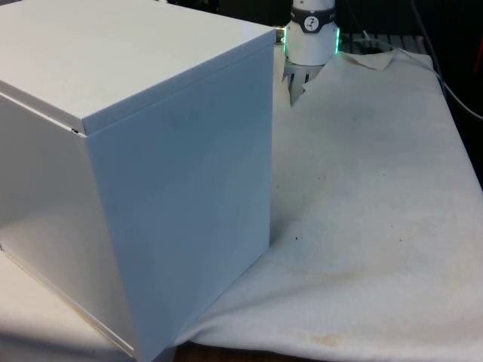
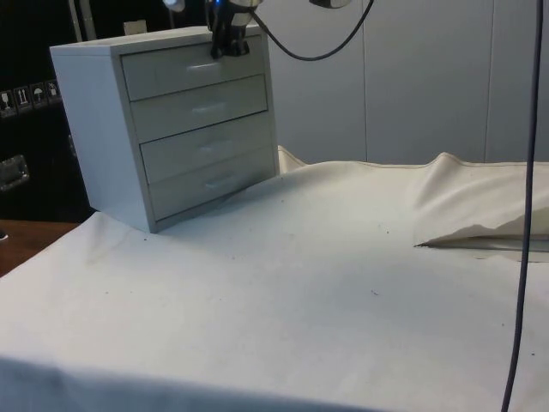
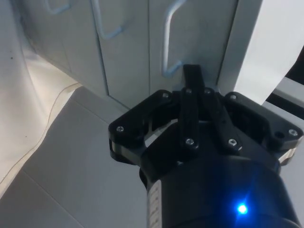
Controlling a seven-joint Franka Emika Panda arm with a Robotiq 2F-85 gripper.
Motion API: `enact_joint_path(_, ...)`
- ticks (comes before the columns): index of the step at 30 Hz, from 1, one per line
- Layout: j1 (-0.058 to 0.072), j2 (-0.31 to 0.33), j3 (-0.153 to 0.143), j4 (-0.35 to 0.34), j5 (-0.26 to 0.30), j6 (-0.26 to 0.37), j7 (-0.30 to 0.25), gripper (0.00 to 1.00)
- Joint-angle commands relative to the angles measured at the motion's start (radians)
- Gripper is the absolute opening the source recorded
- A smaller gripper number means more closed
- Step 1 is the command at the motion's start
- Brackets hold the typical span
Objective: Open the drawer, then close it.
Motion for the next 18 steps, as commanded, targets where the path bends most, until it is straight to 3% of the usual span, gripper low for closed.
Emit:
enact_joint_path(1, 0.002, -0.004, 0.000, -0.002, -0.006, -0.001, 0.005, 0.00)
enact_joint_path(4, 0.003, -0.002, 0.001, -0.005, 0.000, 0.000, 0.001, 0.00)
enact_joint_path(11, 0.021, -0.067, 0.018, -0.052, -0.024, -0.047, 0.011, 0.00)
enact_joint_path(12, 0.015, -0.052, 0.017, -0.046, -0.005, -0.031, 0.001, 0.00)
enact_joint_path(13, 0.022, -0.077, 0.021, -0.059, -0.025, -0.054, 0.011, 0.00)
enact_joint_path(18, 0.027, -0.133, 0.044, -0.103, -0.033, -0.094, 0.014, 0.00)
